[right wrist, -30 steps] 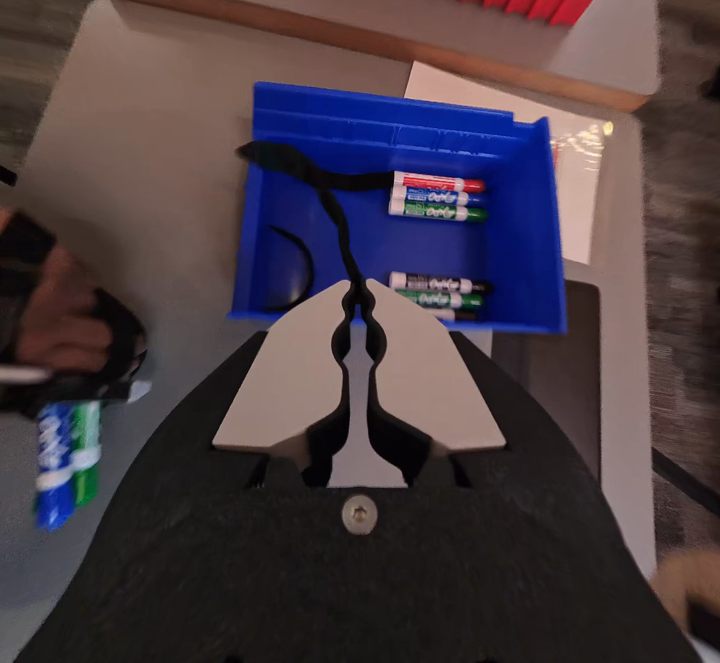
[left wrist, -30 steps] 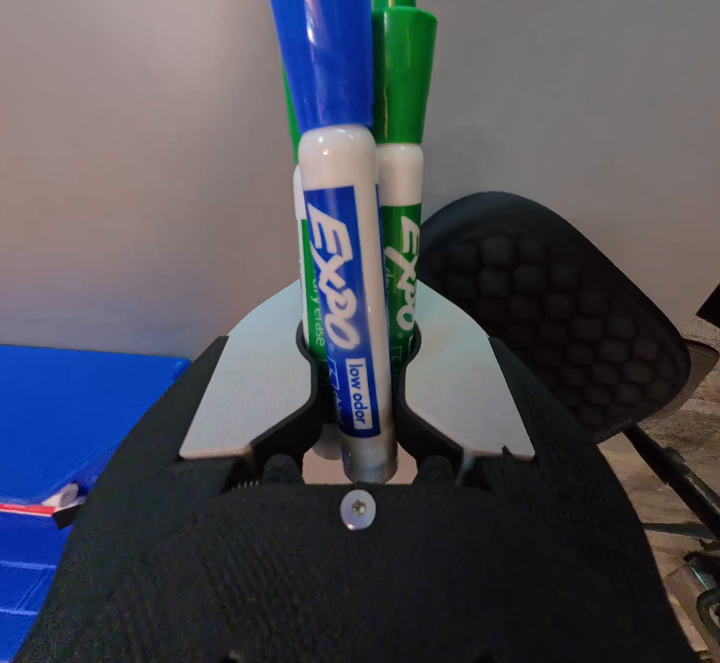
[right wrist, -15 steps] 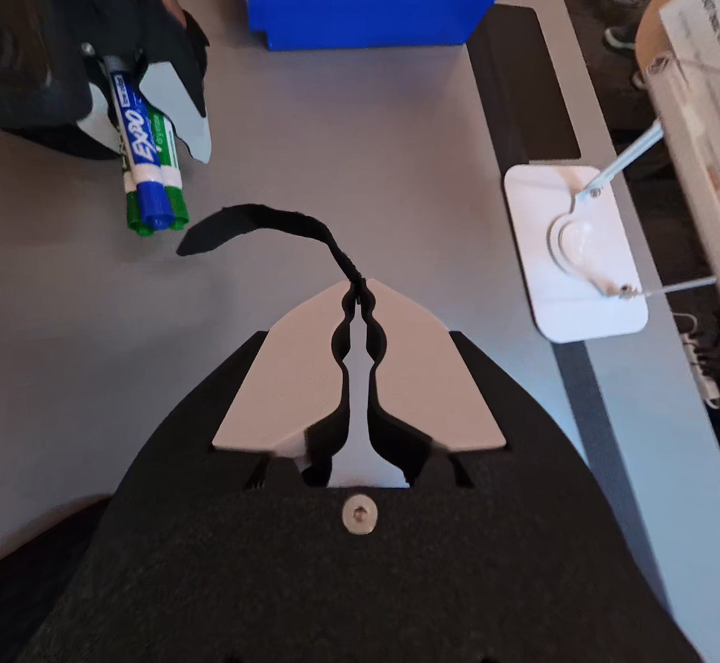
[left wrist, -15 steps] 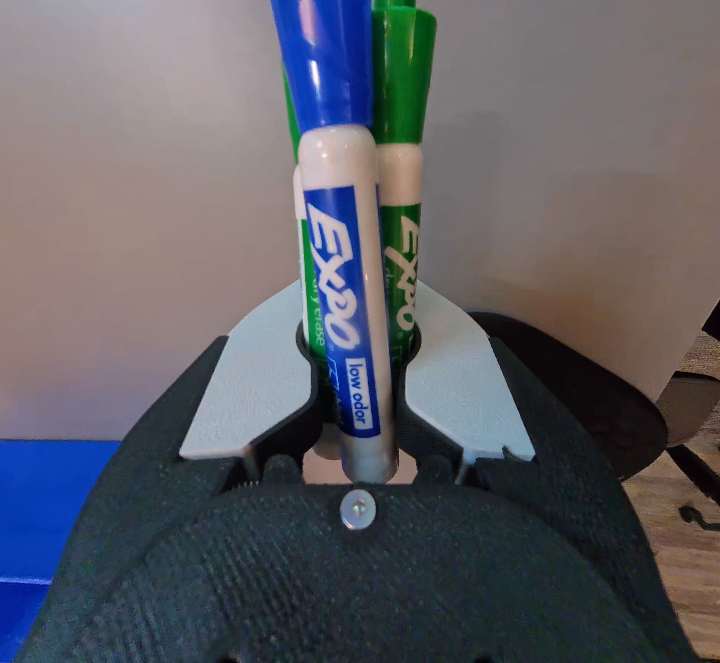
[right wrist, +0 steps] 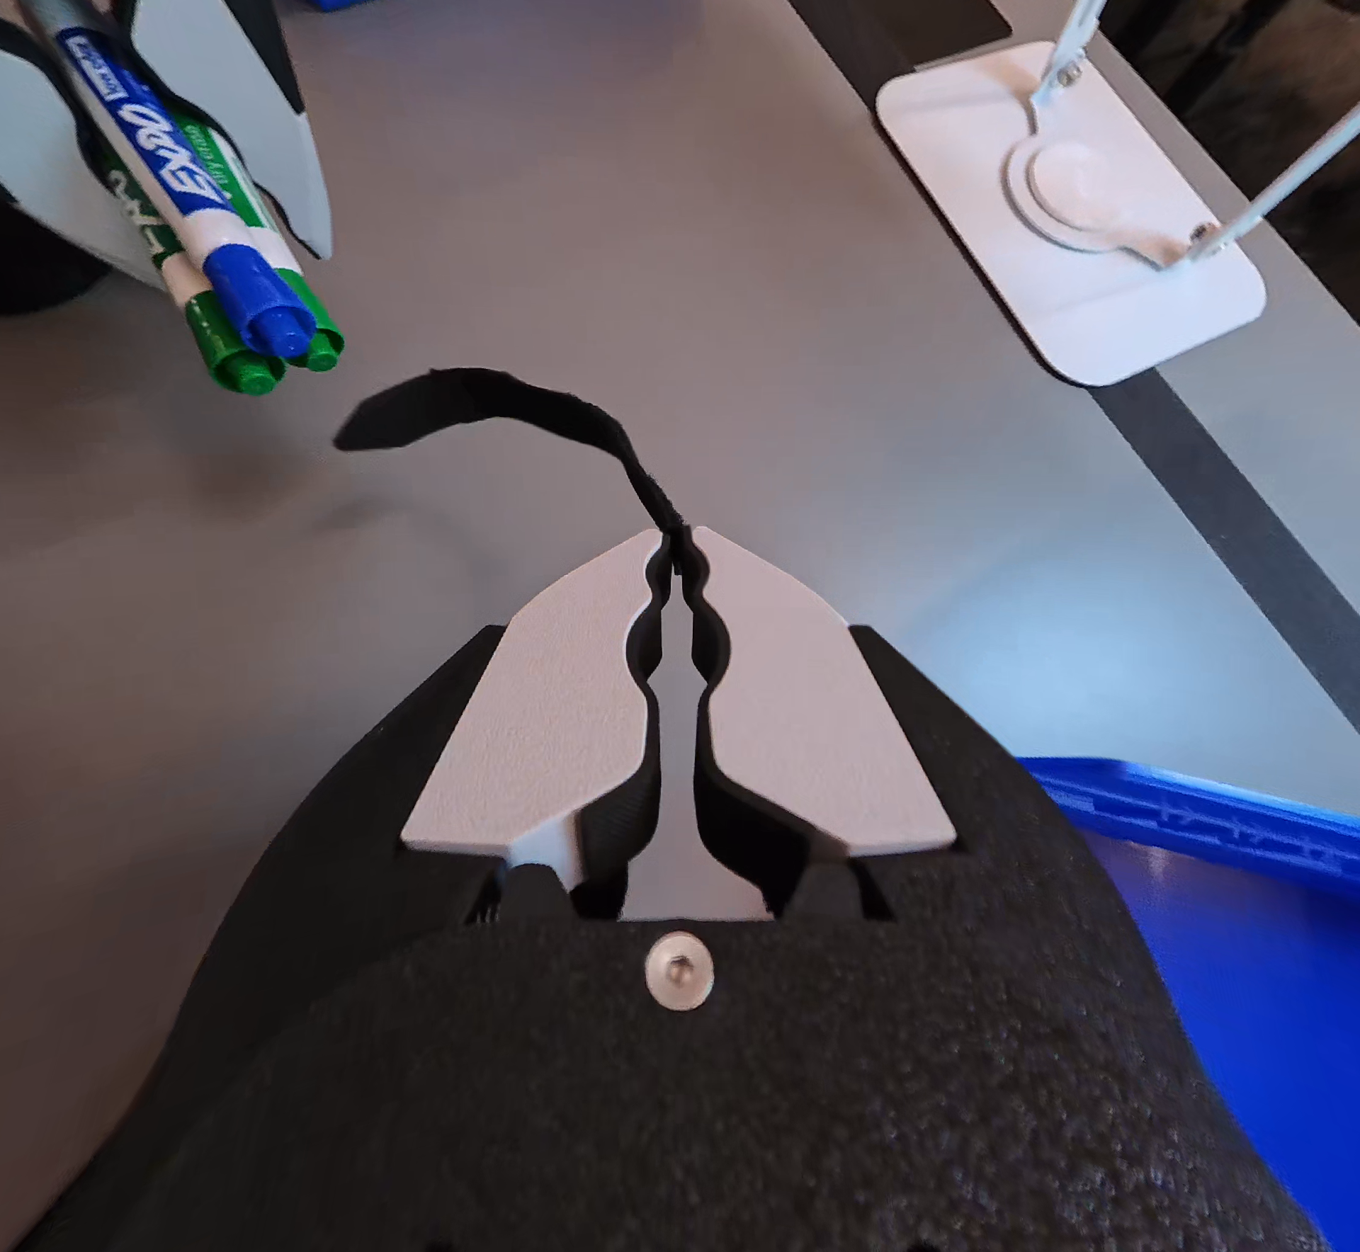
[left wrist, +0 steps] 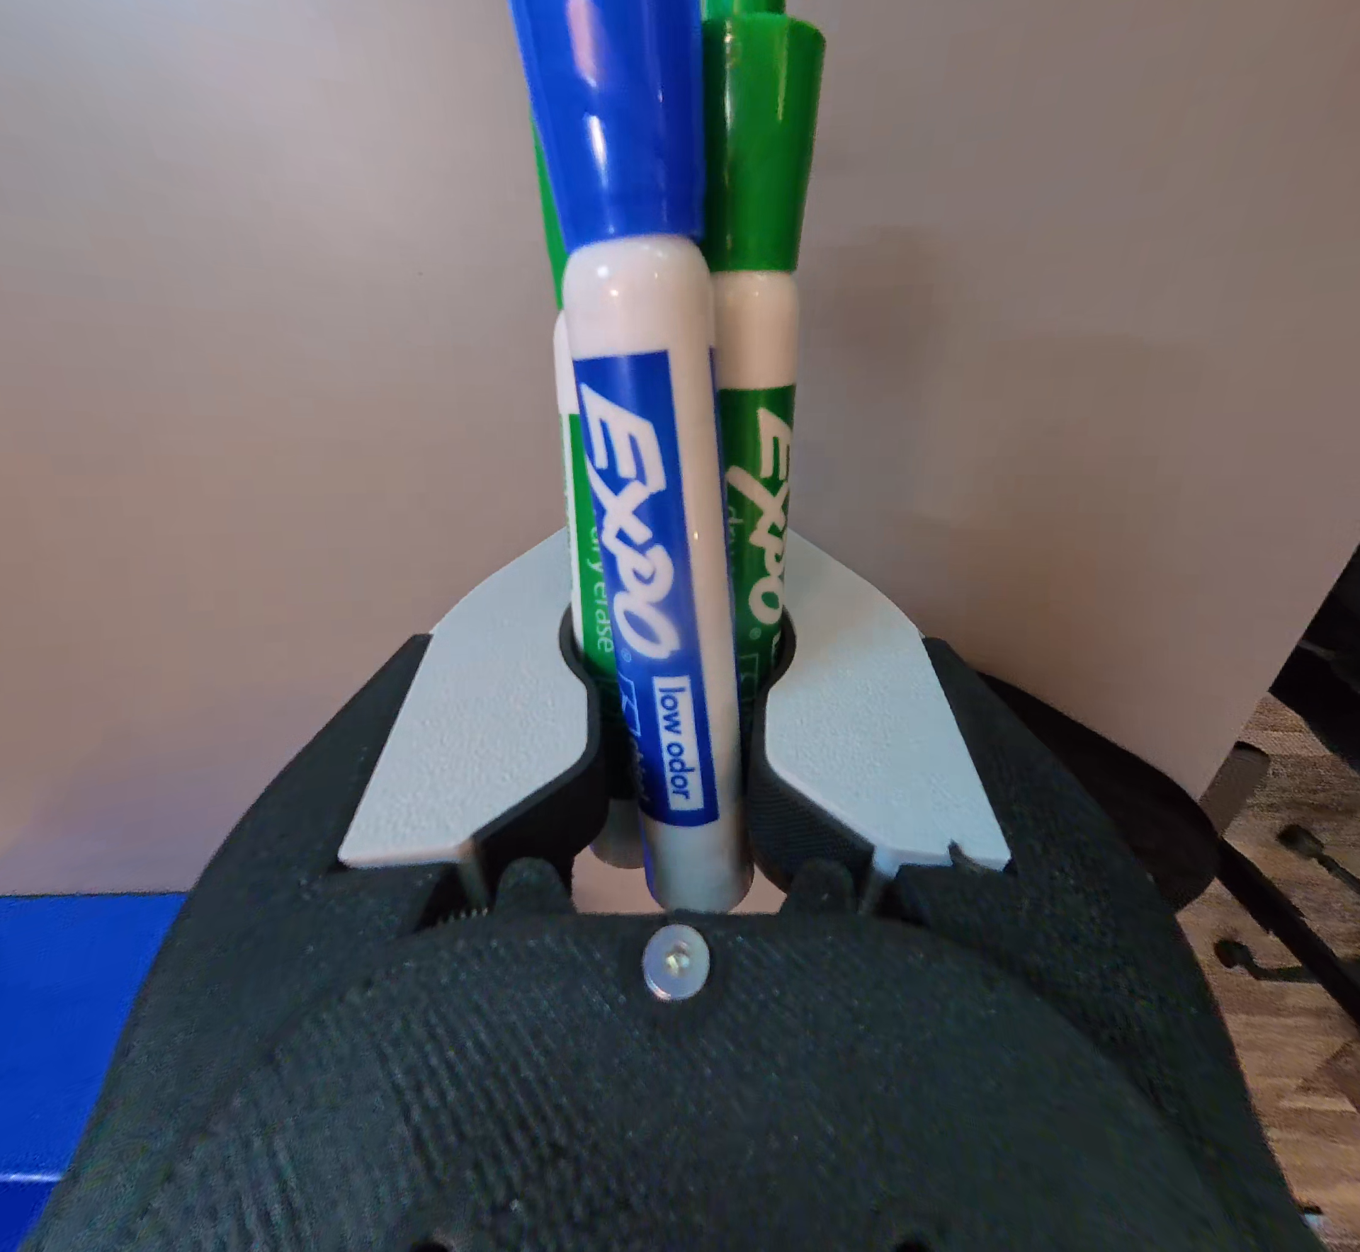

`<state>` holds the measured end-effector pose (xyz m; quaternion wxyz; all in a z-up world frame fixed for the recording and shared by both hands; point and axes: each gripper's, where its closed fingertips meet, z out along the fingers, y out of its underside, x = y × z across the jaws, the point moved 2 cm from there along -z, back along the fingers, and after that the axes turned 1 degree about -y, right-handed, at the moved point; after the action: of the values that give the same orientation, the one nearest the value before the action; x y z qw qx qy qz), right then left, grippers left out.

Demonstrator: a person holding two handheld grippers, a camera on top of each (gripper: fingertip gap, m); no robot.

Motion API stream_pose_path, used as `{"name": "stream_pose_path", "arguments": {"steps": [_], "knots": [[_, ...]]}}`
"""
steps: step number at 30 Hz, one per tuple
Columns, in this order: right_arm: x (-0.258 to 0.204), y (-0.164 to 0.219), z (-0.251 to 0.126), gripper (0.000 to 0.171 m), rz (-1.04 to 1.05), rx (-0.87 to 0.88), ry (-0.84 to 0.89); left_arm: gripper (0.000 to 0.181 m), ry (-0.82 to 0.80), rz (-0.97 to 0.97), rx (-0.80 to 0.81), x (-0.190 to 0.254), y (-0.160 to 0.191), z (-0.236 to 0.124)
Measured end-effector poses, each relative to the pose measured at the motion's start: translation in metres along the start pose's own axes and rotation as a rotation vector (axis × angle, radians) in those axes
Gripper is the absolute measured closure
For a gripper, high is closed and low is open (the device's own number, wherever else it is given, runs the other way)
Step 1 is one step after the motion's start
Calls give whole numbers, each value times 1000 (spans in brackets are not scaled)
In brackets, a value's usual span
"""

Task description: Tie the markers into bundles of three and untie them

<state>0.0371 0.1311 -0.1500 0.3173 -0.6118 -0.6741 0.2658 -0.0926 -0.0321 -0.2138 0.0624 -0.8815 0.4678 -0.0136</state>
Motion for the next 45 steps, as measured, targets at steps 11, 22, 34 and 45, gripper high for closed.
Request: {"name": "stream_pose_path", "arguments": {"steps": [11, 22, 34, 45], "knots": [[13, -9, 21, 169, 57, -22, 84, 138, 36, -65, -33, -22, -11, 8], [-2, -42, 28, 169, 40, 130, 86, 139, 31, -156, -27, -45, -30, 12], [-34, -50, 23, 169, -209, 220, 258, 139, 46, -269, 18, -73, -33, 4], [-65, -56, 46, 168, -656, 83, 537, 138, 46, -265, 38, -76, -46, 2]]}}
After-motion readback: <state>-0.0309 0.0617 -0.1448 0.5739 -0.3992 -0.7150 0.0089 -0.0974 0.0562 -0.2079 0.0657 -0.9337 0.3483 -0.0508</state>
